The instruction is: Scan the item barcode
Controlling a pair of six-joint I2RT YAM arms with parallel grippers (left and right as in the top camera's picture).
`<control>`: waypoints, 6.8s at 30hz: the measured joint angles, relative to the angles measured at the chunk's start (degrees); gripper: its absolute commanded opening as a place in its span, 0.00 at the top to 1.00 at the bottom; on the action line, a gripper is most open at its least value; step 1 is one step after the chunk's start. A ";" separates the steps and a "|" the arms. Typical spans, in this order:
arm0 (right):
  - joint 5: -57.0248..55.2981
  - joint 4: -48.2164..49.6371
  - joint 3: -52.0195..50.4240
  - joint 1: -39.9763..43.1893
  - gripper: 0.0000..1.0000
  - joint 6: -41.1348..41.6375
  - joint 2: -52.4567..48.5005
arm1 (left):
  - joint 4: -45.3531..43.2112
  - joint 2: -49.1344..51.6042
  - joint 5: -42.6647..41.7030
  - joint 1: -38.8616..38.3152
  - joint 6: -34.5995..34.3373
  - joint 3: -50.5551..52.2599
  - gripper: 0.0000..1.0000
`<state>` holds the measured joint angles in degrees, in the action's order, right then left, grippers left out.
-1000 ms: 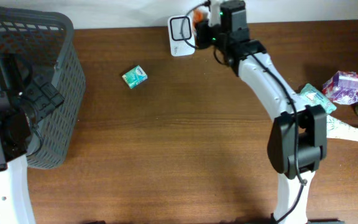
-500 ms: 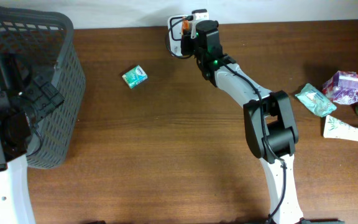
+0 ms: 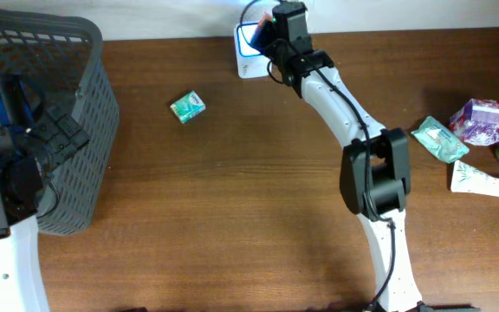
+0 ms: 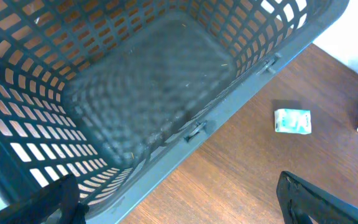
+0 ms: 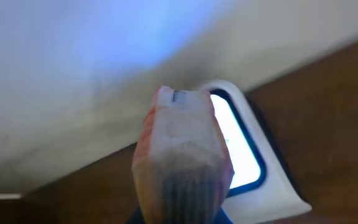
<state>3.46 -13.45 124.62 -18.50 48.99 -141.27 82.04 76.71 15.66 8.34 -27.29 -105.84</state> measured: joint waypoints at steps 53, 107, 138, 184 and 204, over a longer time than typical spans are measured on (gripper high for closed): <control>-5.79 -76.30 7.34 55.98 0.08 -14.99 10.47 | 0.00 0.00 0.00 0.00 0.00 0.00 0.01; -7.13 -69.61 7.89 30.80 0.01 -23.50 25.27 | -36.70 36.85 -5.57 -25.90 47.50 0.00 0.23; -7.13 -69.64 7.89 30.80 0.01 -23.54 25.27 | -28.28 47.91 -8.22 -34.32 30.40 -0.07 1.00; -7.13 -69.64 7.89 30.80 0.01 -23.56 25.27 | -46.88 48.00 -29.11 -51.52 -11.37 15.54 0.69; -7.13 -69.64 7.89 30.80 0.01 -23.54 25.27 | -16.48 48.43 30.56 -50.23 0.59 1.22 0.95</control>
<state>-3.66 -83.09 132.51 12.29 25.45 -116.01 65.56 125.14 46.22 -41.89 -26.70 -104.62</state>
